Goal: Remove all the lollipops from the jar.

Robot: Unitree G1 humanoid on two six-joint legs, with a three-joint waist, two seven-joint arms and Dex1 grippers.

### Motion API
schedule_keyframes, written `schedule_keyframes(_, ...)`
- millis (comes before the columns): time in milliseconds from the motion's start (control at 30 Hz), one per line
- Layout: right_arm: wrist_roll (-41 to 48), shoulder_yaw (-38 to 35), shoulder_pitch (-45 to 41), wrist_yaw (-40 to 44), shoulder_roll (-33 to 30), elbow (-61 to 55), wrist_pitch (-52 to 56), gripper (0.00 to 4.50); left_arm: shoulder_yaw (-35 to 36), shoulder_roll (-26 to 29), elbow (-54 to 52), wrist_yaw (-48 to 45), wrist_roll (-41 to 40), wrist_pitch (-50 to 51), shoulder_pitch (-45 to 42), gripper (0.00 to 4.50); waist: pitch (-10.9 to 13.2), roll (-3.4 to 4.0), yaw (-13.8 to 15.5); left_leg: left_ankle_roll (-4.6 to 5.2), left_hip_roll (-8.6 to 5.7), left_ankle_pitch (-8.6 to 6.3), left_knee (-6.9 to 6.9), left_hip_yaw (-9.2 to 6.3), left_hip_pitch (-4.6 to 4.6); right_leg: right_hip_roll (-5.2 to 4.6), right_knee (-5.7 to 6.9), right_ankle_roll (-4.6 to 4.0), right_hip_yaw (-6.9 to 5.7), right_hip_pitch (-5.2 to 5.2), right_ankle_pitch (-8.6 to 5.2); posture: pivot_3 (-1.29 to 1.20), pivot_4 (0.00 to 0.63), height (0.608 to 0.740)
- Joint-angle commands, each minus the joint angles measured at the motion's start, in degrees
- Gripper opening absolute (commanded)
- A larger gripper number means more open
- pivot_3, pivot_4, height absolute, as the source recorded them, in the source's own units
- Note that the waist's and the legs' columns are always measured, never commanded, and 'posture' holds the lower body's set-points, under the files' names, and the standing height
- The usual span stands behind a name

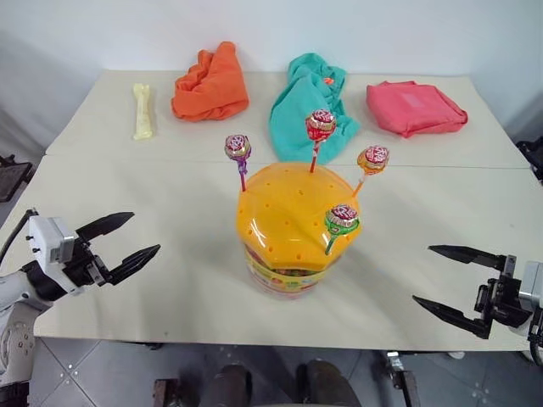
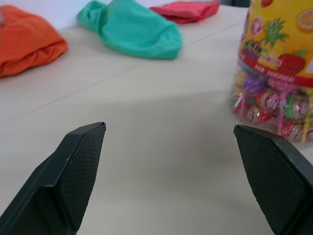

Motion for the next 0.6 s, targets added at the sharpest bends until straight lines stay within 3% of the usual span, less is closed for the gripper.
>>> schedule_keyframes(33, 2.3, -1.5, 0.4, 0.2, 0.9, -0.6, -1.2, 4.5, -0.2, 2.5, 2.1, -1.8, 1.6, -0.9, -0.5, 4.46, 0.0, 0.0, 0.1, 0.0, 0.0, 0.0, 0.0, -0.01, 0.0, 0.0, 0.0, 0.0, -0.01, 0.0, 0.0, 0.0, 0.15, 0.74)
schedule_keyframes(167, 5.3, -2.3, 0.8, -1.5, 1.8, -2.3, 0.7, 4.5, 0.1, 4.1, 6.0, -3.0, -0.7, 3.6, -1.4, 4.46, 0.0, 0.0, 0.1, 0.01, 0.0, -0.01, 0.0, -0.02, -0.02, -0.01, -0.05, 0.0, 0.0, 0.01, 0.0, 0.0, 0.15, 0.74)
schedule_keyframes(333, 16.4, -7.1, 0.9, -8.4, 4.1, -10.1, 5.8, 4.5, 3.3, 5.6, 17.2, -8.8, -5.9, 8.0, -6.4, 4.46, 0.0, 0.06, 0.2, 0.02, -0.01, -0.01, 0.02, -0.05, -0.04, -0.02, -0.02, 0.0, -0.05, -0.01, 0.0, 0.0, 0.15, 0.74)
schedule_keyframes(600, 26.9, -10.4, 4.9, -14.7, 3.8, -24.7, 11.9, 4.5, -1.4, 8.9, 11.5, -14.5, -15.6, 21.8, -22.9, 4.46, 0.0, 0.0, 0.6, 0.02, -0.03, -0.02, 0.12, -0.18, -0.12, -0.06, -0.05, 0.05, -0.13, 0.02, 0.03, 0.0, 0.15, 0.74)
